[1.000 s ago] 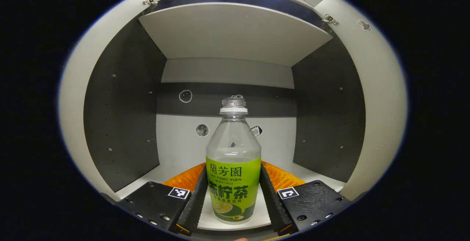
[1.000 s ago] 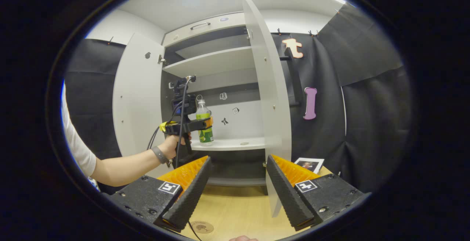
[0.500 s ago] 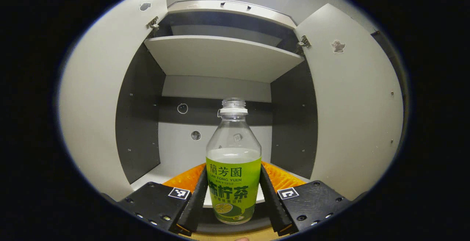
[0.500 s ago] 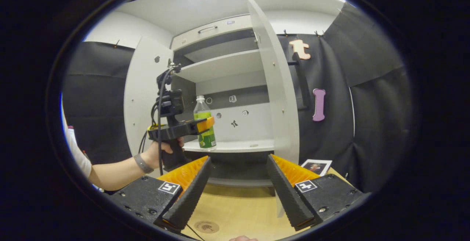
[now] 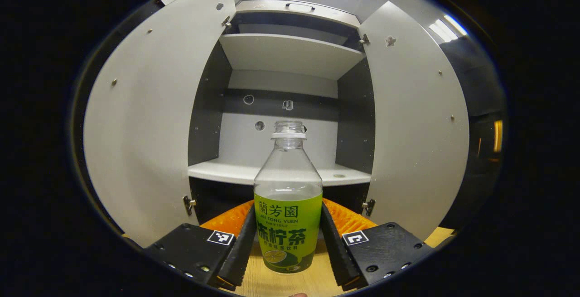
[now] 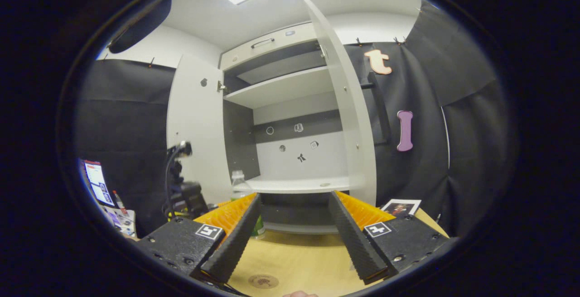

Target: Grasp the bottle in the cabinet with the left hand and place it on the coaster, then close the right door with the right hand and the left door with the left hand.

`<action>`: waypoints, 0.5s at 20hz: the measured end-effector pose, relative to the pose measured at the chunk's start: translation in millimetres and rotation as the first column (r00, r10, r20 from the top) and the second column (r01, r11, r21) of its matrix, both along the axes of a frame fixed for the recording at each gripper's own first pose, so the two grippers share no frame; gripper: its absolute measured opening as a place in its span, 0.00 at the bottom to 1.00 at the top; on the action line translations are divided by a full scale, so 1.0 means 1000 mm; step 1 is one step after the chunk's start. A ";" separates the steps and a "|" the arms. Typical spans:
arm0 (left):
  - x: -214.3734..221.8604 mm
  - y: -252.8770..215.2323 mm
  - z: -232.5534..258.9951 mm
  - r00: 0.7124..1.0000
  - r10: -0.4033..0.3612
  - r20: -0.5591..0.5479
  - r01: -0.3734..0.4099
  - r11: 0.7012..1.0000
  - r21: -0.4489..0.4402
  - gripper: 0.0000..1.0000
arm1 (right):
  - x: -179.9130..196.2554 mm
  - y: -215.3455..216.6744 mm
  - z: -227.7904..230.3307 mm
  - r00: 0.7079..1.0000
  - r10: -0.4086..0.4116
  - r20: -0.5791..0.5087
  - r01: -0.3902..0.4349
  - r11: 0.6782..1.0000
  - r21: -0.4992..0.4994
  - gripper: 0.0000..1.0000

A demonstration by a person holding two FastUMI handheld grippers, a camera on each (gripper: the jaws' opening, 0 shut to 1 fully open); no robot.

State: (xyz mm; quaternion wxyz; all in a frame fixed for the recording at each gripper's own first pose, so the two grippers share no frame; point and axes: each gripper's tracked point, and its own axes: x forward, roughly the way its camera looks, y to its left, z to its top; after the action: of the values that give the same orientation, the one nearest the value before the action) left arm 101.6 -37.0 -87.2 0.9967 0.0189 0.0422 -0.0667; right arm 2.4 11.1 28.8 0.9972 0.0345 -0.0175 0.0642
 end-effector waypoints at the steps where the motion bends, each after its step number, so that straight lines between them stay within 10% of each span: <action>1: -0.015 -0.001 -0.021 1.000 0.004 -0.021 -0.004 1.000 0.012 0.72 | 0.002 -0.004 0.001 1.000 -0.010 -0.004 0.010 1.000 -0.011 0.94; 10: -0.095 -0.002 -0.133 0.994 0.101 -0.036 -0.095 0.985 0.141 0.72 | 0.018 -0.037 0.031 0.988 -0.135 0.070 0.134 0.991 0.018 0.98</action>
State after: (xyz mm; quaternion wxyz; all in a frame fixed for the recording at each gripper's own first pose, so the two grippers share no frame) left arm 7.1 -39.0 -220.5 0.9939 0.0849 0.0689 -0.0150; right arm 20.7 -26.4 59.8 0.9977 0.0375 -0.0559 -0.0022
